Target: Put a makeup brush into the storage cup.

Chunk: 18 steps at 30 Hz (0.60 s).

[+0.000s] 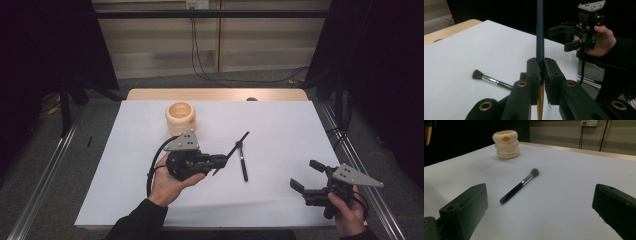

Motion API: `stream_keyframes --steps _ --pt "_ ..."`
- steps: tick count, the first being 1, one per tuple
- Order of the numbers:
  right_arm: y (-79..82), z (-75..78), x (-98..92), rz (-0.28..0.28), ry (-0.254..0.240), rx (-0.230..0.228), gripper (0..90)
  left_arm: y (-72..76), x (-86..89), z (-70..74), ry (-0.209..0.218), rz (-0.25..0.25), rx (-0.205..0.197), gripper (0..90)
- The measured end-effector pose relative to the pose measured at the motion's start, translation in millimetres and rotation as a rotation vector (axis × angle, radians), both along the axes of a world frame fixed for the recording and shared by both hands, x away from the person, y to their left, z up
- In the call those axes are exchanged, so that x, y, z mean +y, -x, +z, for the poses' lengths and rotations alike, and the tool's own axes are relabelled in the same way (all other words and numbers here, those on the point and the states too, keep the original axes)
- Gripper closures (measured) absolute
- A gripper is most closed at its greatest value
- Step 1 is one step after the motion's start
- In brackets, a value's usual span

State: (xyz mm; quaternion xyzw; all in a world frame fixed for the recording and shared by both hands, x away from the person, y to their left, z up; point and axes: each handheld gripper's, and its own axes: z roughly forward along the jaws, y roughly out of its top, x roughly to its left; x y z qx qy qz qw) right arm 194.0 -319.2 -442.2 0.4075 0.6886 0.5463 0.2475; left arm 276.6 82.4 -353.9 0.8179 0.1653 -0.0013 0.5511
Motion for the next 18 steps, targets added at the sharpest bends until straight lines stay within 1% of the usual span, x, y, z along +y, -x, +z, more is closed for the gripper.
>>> stream_keyframes --steps 2,3,4,5,6,7,8,9,10,12,13,14,15,16,17,18 --pt "0.0 -0.2 0.1 0.004 -0.005 0.010 0.0 -1.9 -2.1 1.1 -0.027 -0.012 0.004 83.2" --pt "0.0 -0.3 0.3 0.004 -0.009 0.016 0.0 -3.0 -4.2 1.4 -0.039 -0.012 0.000 83.2" --pt "-0.1 -0.2 0.4 0.005 -0.011 0.017 0.0 -3.8 -5.5 1.6 -0.057 -0.005 0.005 83.2" --pt "-0.1 -0.3 0.3 0.005 -0.008 0.015 0.0 -4.9 -7.1 2.0 -0.089 -0.001 0.003 83.2" --pt "0.1 -0.1 0.8 0.010 -0.015 0.014 0.0 -5.6 -8.4 2.6 -0.112 -0.005 -0.002 83.2" --pt "-0.1 -0.2 0.8 0.014 -0.010 0.011 0.0 -6.7 -9.9 2.6 -0.117 -0.019 0.009 83.2" --pt "-0.1 -0.3 0.8 0.018 -0.011 0.011 0.0 -7.3 -11.2 3.5 -0.139 -0.031 0.009 83.2" --pt "0.0 -0.4 1.1 0.017 -0.010 0.011 0.0 -7.6 -12.7 3.8 -0.145 -0.034 0.009 83.2" --pt "0.2 -0.3 1.4 0.019 -0.011 0.013 0.0 -8.3 -14.1 3.9 -0.162 -0.042 0.017 83.2" --pt "0.2 -0.2 1.8 0.020 -0.008 0.010 0.0 -8.6 -17.4 2.9 -0.216 -0.037 0.012 83.2" --pt "0.3 -0.1 2.0 0.021 -0.009 0.012 0.0 -8.9 -19.0 0.7 -0.222 -0.037 0.019 83.2" --pt "0.5 -0.1 2.2 0.022 -0.011 0.015 0.0 -9.3 -19.9 -0.9 -0.235 -0.039 0.016 83.2" --pt "0.7 0.1 2.4 0.022 -0.015 0.018 0.0 -9.5 -20.5 -1.4 -0.257 -0.043 0.026 83.3" --pt "0.6 0.1 2.2 0.025 -0.014 0.019 0.0 -10.0 -21.7 -2.7 -0.267 -0.052 0.030 83.2" --pt "0.8 0.2 2.3 0.034 -0.020 0.022 0.0 -10.7 -22.4 -2.7 -0.295 -0.064 0.032 83.2" --pt "0.5 0.0 2.5 0.033 -0.017 0.021 0.0 -10.5 -24.8 -3.6 -0.320 -0.070 0.030 83.2"
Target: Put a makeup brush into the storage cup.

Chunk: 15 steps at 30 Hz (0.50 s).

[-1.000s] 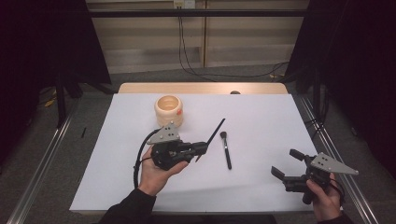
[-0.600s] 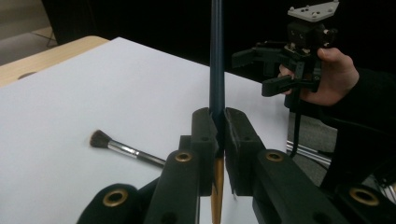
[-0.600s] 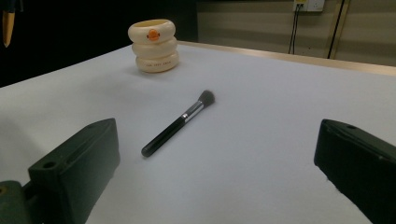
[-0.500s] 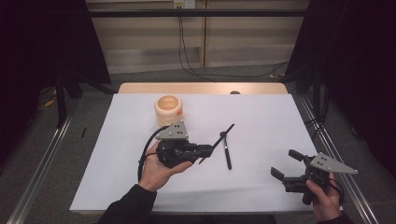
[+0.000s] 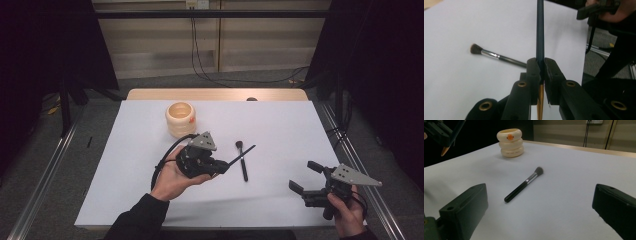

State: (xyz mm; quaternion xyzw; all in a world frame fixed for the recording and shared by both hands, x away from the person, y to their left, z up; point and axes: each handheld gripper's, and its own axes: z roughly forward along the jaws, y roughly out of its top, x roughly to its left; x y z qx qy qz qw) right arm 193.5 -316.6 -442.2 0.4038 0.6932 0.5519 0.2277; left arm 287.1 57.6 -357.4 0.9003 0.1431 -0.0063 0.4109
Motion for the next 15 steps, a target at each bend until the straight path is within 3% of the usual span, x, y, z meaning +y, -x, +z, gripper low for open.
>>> stream_keyframes --steps 5,9,12,15 --pt "0.4 0.3 1.3 0.016 0.005 0.001 0.0 0.9 -6.3 -4.6 -0.068 -0.017 0.010 83.2" --pt "-0.4 2.2 2.3 0.032 0.029 -0.009 0.1 0.8 -5.4 -4.9 -0.083 -0.019 0.013 83.2" --pt "-1.1 5.4 3.2 0.085 0.027 -0.003 0.3 0.1 -4.0 -5.2 -0.104 -0.025 0.015 83.2" --pt "-2.7 9.7 6.2 0.102 0.031 -0.016 0.3 -1.5 -1.7 -4.1 -0.099 -0.018 0.027 83.2"
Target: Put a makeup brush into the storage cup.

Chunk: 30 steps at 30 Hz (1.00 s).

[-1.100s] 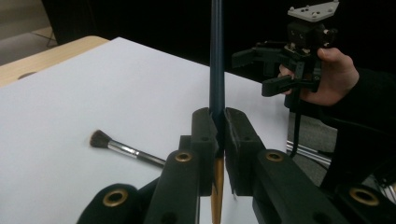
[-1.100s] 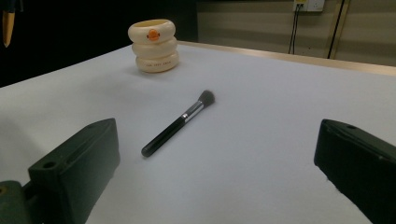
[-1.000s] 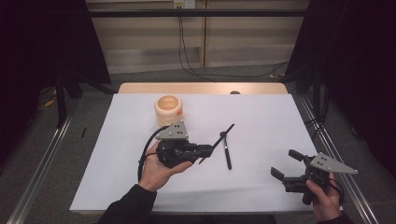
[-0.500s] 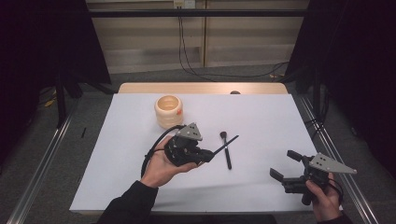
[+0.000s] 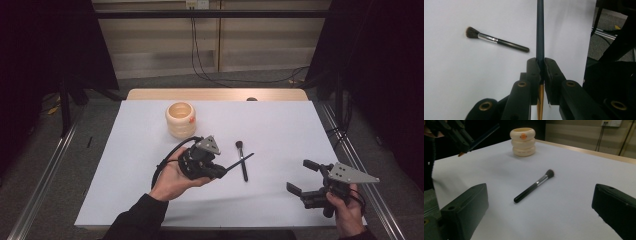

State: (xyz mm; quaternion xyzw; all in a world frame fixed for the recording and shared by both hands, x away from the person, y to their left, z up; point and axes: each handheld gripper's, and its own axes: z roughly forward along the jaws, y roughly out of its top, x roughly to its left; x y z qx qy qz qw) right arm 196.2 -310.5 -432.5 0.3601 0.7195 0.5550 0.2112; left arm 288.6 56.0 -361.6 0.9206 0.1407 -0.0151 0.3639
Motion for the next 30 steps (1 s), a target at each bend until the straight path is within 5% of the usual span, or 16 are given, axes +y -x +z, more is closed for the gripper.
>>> stream_keyframes --steps 5,13,15,30 --pt "-5.4 6.1 4.8 0.038 0.004 -0.021 0.3 -0.6 -0.2 5.5 -0.036 -0.020 -0.018 83.2" --pt "-10.0 8.9 8.9 0.077 0.006 0.000 0.3 1.4 -9.2 0.9 -0.093 -0.038 0.008 83.2" --pt "-10.4 10.7 9.2 0.081 0.010 -0.006 0.3 1.7 -10.4 1.0 -0.136 -0.036 -0.006 83.2" --pt "-18.1 32.8 15.7 0.098 -0.025 -0.080 0.0 0.0 -4.4 -3.1 -0.137 -0.053 0.017 83.2"
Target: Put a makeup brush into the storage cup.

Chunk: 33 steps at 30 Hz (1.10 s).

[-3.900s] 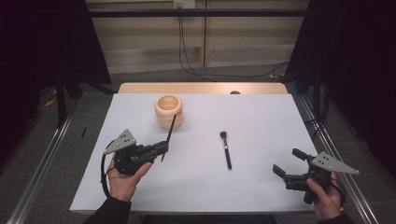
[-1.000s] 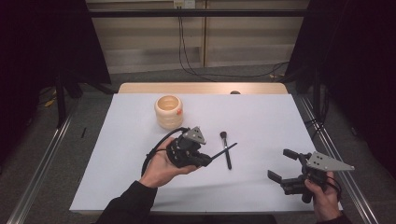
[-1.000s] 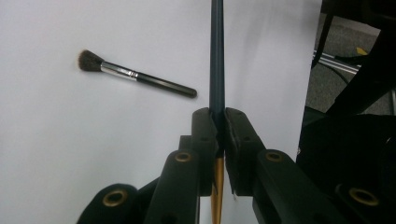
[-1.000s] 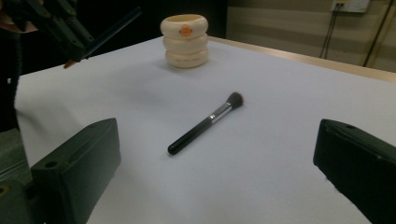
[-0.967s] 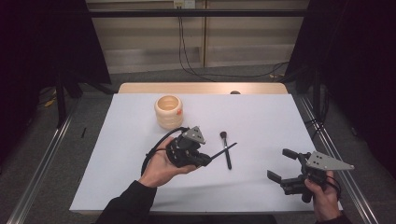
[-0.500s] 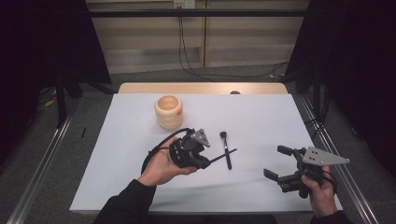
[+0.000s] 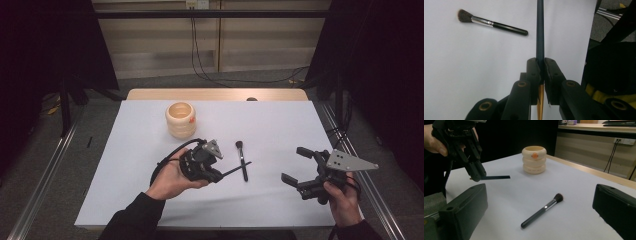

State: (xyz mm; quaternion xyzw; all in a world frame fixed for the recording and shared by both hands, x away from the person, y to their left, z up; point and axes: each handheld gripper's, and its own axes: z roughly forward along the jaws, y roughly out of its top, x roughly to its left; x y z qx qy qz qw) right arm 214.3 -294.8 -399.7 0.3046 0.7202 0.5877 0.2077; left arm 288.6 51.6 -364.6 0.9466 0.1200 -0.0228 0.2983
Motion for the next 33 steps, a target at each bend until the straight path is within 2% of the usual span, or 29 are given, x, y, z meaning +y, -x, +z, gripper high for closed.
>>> stream_keyframes --steps 1,4,7,8,10,13,15,17,19,21,22,24,26,27,29,30,32,33 --pt "-1.3 2.0 1.3 0.002 0.001 0.003 0.0 1.1 0.0 -0.4 0.011 0.022 0.008 83.2" --pt "-6.1 6.0 7.1 0.026 0.012 0.003 0.0 0.1 1.4 0.2 -0.001 0.006 0.002 83.2" --pt "-11.4 8.0 14.9 0.049 0.016 0.005 0.0 1.6 1.6 -0.9 0.005 0.021 0.010 83.1" --pt "-13.6 9.0 17.4 0.072 0.018 0.000 0.0 1.2 1.9 -0.9 0.002 0.023 0.007 83.2" --pt "-18.0 11.5 23.5 0.077 0.025 -0.005 0.0 0.8 2.5 -0.4 0.005 0.016 -0.003 83.2" --pt "-25.1 14.0 34.7 0.063 0.036 0.020 0.0 2.4 2.1 -0.3 0.008 0.022 -0.002 83.1" --pt "-28.2 12.9 42.0 0.055 0.051 0.019 0.0 1.3 1.6 -0.4 -0.009 0.006 -0.008 83.2" --pt "-31.8 12.0 46.4 0.086 0.056 0.015 0.0 1.5 1.1 -1.2 -0.008 0.009 -0.005 83.2" --pt "-36.1 12.3 50.6 0.114 0.086 0.031 0.0 2.0 0.3 -2.2 0.003 0.017 0.003 83.2" --pt "-39.1 13.2 54.3 0.137 0.100 0.043 0.0 1.7 -0.1 -2.7 -0.002 0.016 0.004 83.1" --pt "-40.8 14.3 56.1 0.152 0.117 0.044 1.0 0.2 0.4 -2.4 -0.013 -0.001 -0.002 83.2" --pt "-43.9 17.2 59.9 0.180 0.145 0.034 2.5 -0.4 0.5 -2.5 -0.023 -0.008 -0.003 83.2" --pt "-48.0 20.8 64.4 0.214 0.162 0.054 2.9 0.1 0.1 -3.4 -0.017 -0.008 0.004 83.1" --pt "-49.2 21.5 65.6 0.223 0.164 0.057 4.0 1.1 -0.5 -4.0 -0.009 -0.001 0.009 83.1" --pt "-51.5 21.1 70.0 0.222 0.196 0.038 4.5 1.2 -0.8 -3.6 -0.024 -0.010 0.005 83.1" --pt "-52.8 20.8 71.8 0.230 0.207 0.043 6.1 1.8 -1.4 -4.5 -0.016 -0.006 0.010 83.1" --pt "-55.2 19.3 75.1 0.242 0.218 0.049 3.9 0.5 -1.1 -5.3 -0.030 -0.014 0.006 83.2" --pt "-56.0 19.1 76.5 0.241 0.223 0.060 3.8 1.1 -1.1 -6.6 -0.019 0.001 0.016 83.2"
